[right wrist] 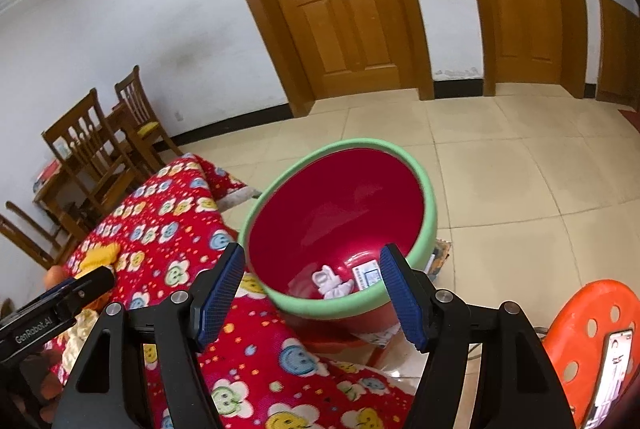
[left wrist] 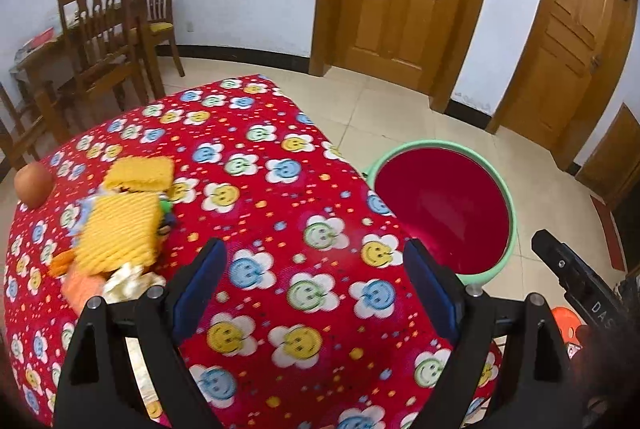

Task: Collect trash
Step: 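Return the left tool to the table and grasp a crumpled white tissue, then grasp another crumpled tissue with the right tool while the left tool holds its tissue, then lift both held tissues and carry them over the bucket, then open the right tool over the bucket while the left tool releases its tissue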

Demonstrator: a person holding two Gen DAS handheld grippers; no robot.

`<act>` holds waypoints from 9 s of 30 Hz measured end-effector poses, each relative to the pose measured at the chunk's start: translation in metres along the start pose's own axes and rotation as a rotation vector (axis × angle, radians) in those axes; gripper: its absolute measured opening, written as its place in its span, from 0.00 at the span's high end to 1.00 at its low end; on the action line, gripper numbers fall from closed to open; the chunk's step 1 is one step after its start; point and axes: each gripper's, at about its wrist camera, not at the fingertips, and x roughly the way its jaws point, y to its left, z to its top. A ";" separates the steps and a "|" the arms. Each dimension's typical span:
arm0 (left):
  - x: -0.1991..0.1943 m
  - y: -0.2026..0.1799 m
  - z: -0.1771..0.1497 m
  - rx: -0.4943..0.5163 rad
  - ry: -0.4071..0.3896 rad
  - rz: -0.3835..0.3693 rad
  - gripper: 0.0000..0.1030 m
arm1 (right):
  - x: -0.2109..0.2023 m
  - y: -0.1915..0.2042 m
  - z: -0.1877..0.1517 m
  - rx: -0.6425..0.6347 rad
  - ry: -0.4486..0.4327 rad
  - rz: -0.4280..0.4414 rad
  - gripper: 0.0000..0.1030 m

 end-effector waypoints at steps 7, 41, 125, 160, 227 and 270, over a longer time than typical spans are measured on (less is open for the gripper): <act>-0.021 0.035 -0.012 -0.050 -0.017 0.057 0.14 | -0.006 0.022 -0.007 -0.040 0.006 0.042 0.31; -0.014 0.135 -0.083 -0.246 0.088 0.144 0.14 | -0.005 0.076 -0.040 -0.153 0.070 0.107 0.31; -0.077 0.210 -0.086 -0.362 -0.071 0.191 0.54 | 0.035 0.220 -0.103 -0.479 0.257 0.427 0.93; -0.066 0.213 -0.092 -0.379 -0.050 0.177 0.54 | 0.082 0.239 -0.112 -0.428 0.353 0.382 0.33; 0.046 -0.034 0.017 0.065 0.032 -0.141 0.54 | 0.077 -0.016 0.006 -0.029 0.140 0.013 0.68; 0.091 -0.091 0.027 0.149 0.058 -0.186 0.27 | 0.031 -0.079 0.009 0.139 0.034 -0.072 0.30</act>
